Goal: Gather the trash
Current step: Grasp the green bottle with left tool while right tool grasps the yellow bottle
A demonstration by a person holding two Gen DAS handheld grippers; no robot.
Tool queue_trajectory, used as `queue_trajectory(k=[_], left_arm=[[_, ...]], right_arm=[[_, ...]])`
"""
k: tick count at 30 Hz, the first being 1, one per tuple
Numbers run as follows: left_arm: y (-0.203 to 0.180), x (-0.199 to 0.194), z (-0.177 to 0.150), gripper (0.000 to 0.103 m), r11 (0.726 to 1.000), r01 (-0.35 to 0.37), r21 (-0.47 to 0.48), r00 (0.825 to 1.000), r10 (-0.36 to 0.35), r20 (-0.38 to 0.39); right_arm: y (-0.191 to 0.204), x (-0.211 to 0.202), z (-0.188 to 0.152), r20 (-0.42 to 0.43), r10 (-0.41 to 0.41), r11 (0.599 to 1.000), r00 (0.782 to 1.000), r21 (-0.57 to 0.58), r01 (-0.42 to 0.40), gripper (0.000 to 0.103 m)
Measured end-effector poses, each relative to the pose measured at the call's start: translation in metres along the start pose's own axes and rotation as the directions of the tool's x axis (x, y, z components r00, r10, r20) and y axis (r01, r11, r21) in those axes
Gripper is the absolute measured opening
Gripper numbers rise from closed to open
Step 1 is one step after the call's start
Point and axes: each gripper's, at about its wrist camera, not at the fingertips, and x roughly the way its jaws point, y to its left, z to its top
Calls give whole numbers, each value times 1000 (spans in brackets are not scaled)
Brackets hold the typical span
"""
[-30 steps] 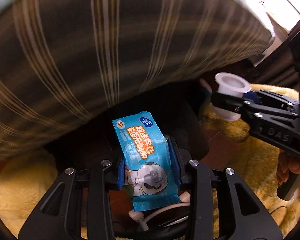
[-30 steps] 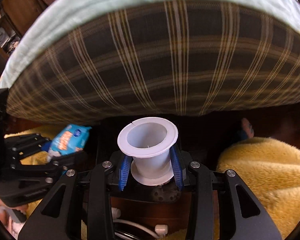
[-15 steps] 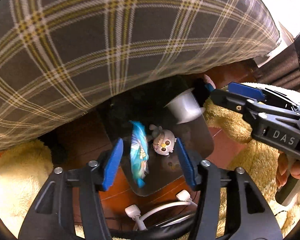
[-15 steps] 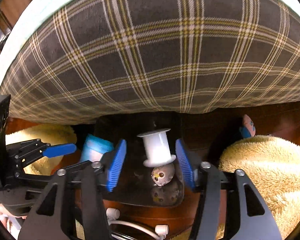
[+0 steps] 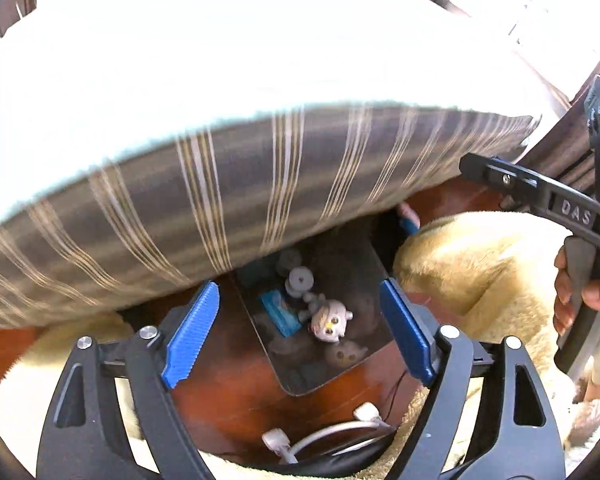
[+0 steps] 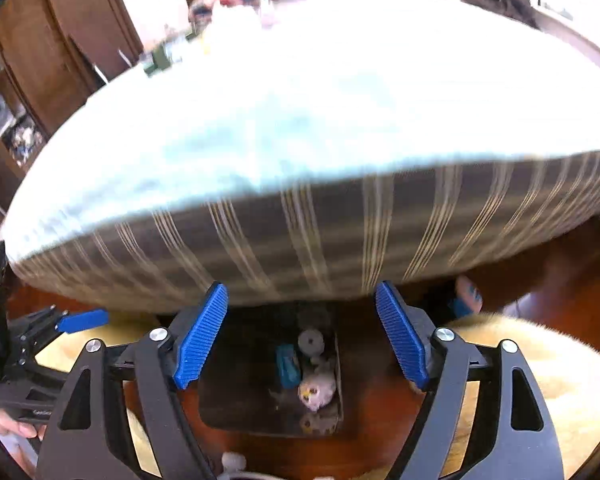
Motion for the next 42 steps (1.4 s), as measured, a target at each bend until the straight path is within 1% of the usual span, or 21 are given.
queue_trajectory(k=[1, 4, 7, 9, 11, 15, 17, 18, 19, 21, 23, 25, 27, 31, 34, 35, 36, 40, 42], left_arm=[[3, -7, -1, 80, 1000, -8, 8, 1000, 8, 18], [3, -33, 11, 80, 999, -33, 23, 997, 31, 77], [5, -49, 26, 81, 998, -49, 29, 993, 46, 110], [12, -56, 37, 82, 996, -79, 28, 988, 75, 133], [20, -60, 50, 84, 993, -120, 23, 981, 115, 153], [37, -63, 74, 87, 985, -170, -1, 968, 167, 186], [45, -64, 90, 90, 981, -193, -19, 961, 193, 197], [51, -64, 95, 94, 979, -201, -28, 958, 202, 202], [55, -65, 100, 95, 977, -209, -36, 955, 212, 207], [64, -63, 110, 95, 973, -224, -50, 951, 229, 209], [72, -61, 118, 95, 972, -225, -61, 950, 233, 208], [77, -58, 127, 95, 971, -231, -63, 949, 239, 204], [79, -51, 135, 95, 970, -236, -55, 949, 242, 201], [81, -42, 147, 95, 970, -238, -45, 950, 243, 194], [83, -35, 156, 95, 971, -237, -44, 951, 241, 193], [82, -34, 158, 95, 971, -236, -41, 952, 239, 193], [82, -31, 162, 95, 972, -234, -34, 952, 237, 193], [82, -24, 179, 95, 973, -232, -22, 951, 231, 205], [83, -21, 191, 94, 973, -228, -29, 948, 228, 222]], right_arm=[[1, -5, 5, 18, -2, 1000, 1000, -5, 2, 83], [5, -22, 26, 78, 8, 1000, 997, -26, -6, 83], [13, -27, 47, 112, 8, 999, 994, -52, -2, 84], [22, -26, 63, 132, 21, 997, 991, -76, -11, 84], [24, -20, 80, 132, 34, 996, 991, -87, -22, 84], [40, 2, 103, 134, 59, 994, 989, -101, -45, 84], [48, 14, 117, 135, 45, 993, 990, -113, -29, 85], [53, 22, 123, 134, 29, 993, 991, -115, -14, 89], [56, 26, 125, 135, 23, 993, 991, -116, -7, 91], [63, 38, 137, 130, 10, 993, 991, -118, 6, 93], [70, 49, 146, 129, 4, 992, 992, -126, 12, 95], [79, 61, 154, 124, -23, 989, 992, -144, 41, 95], [85, 69, 159, 113, -32, 987, 993, -155, 50, 95], [93, 87, 165, 84, -79, 981, 993, -171, 92, 95], [92, 91, 167, 96, -78, 981, 992, -169, 93, 94], [91, 91, 168, 98, -78, 981, 992, -169, 94, 87], [90, 91, 168, 96, -76, 981, 992, -171, 92, 85], [86, 87, 167, 104, -58, 981, 993, -179, 76, 85], [79, 81, 165, 105, -37, 985, 994, -165, 54, 85]])
